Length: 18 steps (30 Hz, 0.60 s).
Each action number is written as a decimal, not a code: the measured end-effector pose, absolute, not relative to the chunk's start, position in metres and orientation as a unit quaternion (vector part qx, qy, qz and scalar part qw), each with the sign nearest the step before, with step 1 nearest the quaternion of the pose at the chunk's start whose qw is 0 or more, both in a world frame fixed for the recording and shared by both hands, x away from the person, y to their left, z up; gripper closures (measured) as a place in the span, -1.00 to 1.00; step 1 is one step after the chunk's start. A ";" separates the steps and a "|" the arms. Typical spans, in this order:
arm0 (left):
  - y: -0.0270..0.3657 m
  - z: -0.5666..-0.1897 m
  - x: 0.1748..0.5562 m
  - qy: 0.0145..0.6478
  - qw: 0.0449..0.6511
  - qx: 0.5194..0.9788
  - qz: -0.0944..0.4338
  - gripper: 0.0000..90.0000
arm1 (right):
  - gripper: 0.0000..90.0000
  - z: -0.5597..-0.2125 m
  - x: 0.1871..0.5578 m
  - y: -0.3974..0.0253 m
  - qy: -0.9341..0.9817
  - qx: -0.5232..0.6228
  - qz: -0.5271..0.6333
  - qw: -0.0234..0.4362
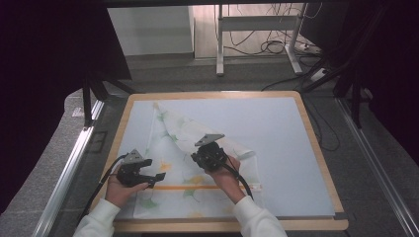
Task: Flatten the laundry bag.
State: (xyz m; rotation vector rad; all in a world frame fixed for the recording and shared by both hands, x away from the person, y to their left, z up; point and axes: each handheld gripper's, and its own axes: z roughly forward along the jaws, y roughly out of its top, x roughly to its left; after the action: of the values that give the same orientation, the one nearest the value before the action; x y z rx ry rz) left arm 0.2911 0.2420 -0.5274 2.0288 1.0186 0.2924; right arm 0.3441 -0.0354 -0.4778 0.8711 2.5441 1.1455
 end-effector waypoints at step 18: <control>0.242 -0.528 0.291 0.403 0.411 0.809 0.118 -0.58 | 0.94 -0.466 0.352 -0.053 0.853 0.309 0.404 0.120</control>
State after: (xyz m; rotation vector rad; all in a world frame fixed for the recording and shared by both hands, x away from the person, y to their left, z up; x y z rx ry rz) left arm 0.2910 0.2425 -0.5276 2.0367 1.0135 0.2974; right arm 0.3515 -0.0527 -0.4664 0.9021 2.4913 1.1817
